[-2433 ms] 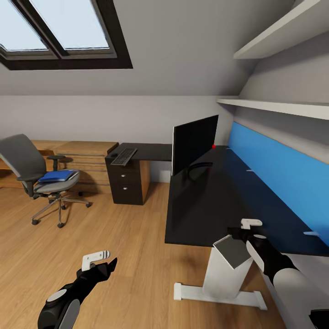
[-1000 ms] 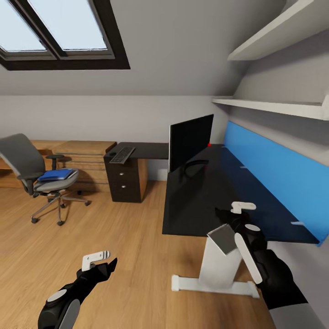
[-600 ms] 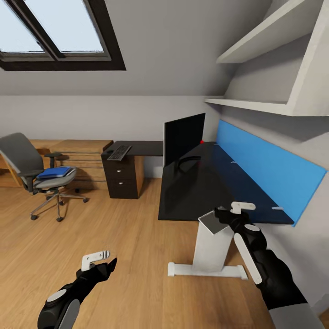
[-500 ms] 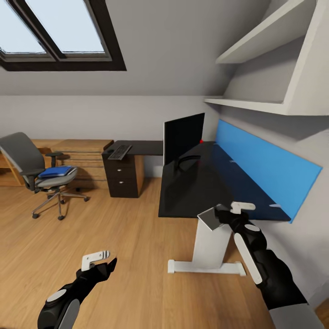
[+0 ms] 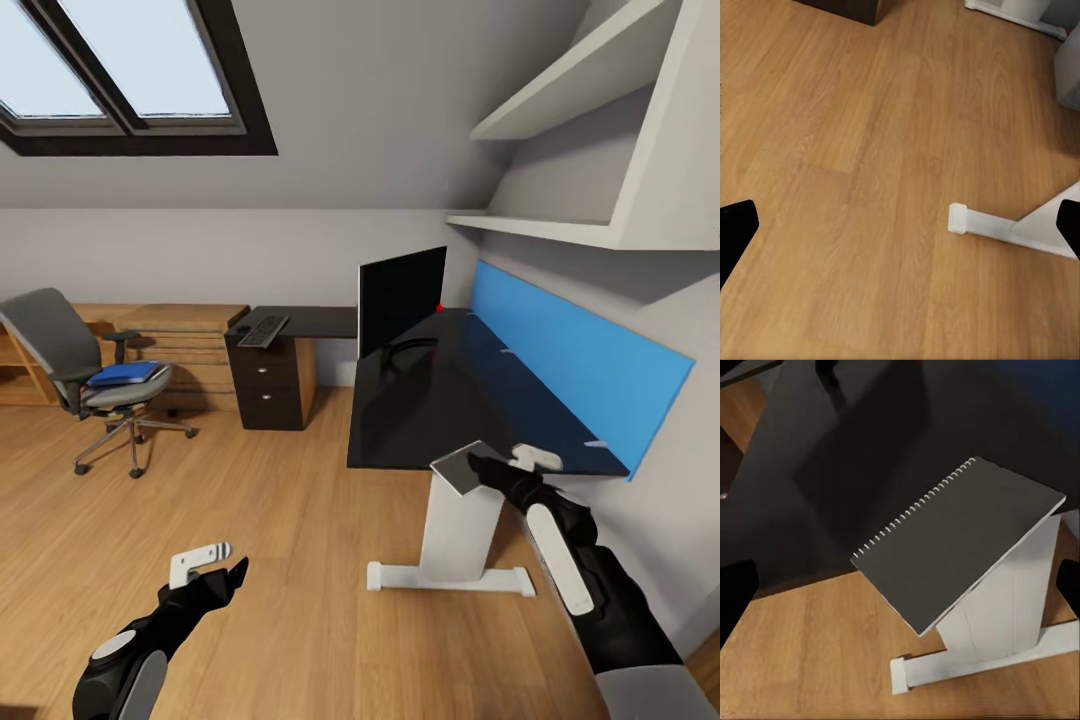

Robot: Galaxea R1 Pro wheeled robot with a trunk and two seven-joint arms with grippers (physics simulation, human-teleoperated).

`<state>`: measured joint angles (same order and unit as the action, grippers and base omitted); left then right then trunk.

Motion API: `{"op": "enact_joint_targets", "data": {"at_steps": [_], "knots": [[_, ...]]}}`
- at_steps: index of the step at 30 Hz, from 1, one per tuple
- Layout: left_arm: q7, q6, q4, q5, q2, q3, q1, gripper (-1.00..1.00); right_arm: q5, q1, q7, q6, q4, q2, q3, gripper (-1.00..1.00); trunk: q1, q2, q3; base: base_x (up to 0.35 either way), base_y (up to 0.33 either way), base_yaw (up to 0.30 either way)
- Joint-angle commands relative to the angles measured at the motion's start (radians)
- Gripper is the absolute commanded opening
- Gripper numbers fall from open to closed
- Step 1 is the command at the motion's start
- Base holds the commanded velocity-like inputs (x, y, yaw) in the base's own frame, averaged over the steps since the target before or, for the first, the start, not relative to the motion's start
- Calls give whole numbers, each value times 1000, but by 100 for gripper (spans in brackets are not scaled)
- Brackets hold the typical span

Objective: In the bedroom, organize the workspace by keeping the computer under the desk, ensuring the monitor is on the desk, placing the keyboard on the desk next to the monitor, placing the mouse on the desk next to the keyboard, moving the folder from the swivel chair onto the desk next to the mouse, stacking the notebook on top of the folder with the pen on top of the notebook, and positioning the swivel chair next to the desk.

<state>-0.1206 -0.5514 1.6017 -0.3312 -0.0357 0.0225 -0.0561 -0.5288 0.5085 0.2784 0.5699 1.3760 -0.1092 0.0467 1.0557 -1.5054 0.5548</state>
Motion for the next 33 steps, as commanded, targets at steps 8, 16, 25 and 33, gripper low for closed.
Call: {"op": "enact_joint_targets", "data": {"at_steps": [8, 16, 25, 33], "knots": [[-9, -1, 4, -10, 0, 2, -1, 100, -198, 1, 8, 0, -64, -2, -115, 100, 31, -57, 26, -2, 0, 0], [-10, -1, 4, -9, 0, 2, -1, 100, -314, 1, 7, 0, -94, -1, -311, 100, 61, -113, 51, 0, 0, 0], [-10, 0, 4, -10, 1, 2, -1, 100, -363, 3, 5, -41, -169, 2, -426, 100, 96, -176, 79, 0, 0, 0], [-10, 1, 5, -9, 1, 2, -1, 100, -430, 6, 3, -144, -231, 2, -444, 100, 127, -232, 105, 0, 0, 0]]}}
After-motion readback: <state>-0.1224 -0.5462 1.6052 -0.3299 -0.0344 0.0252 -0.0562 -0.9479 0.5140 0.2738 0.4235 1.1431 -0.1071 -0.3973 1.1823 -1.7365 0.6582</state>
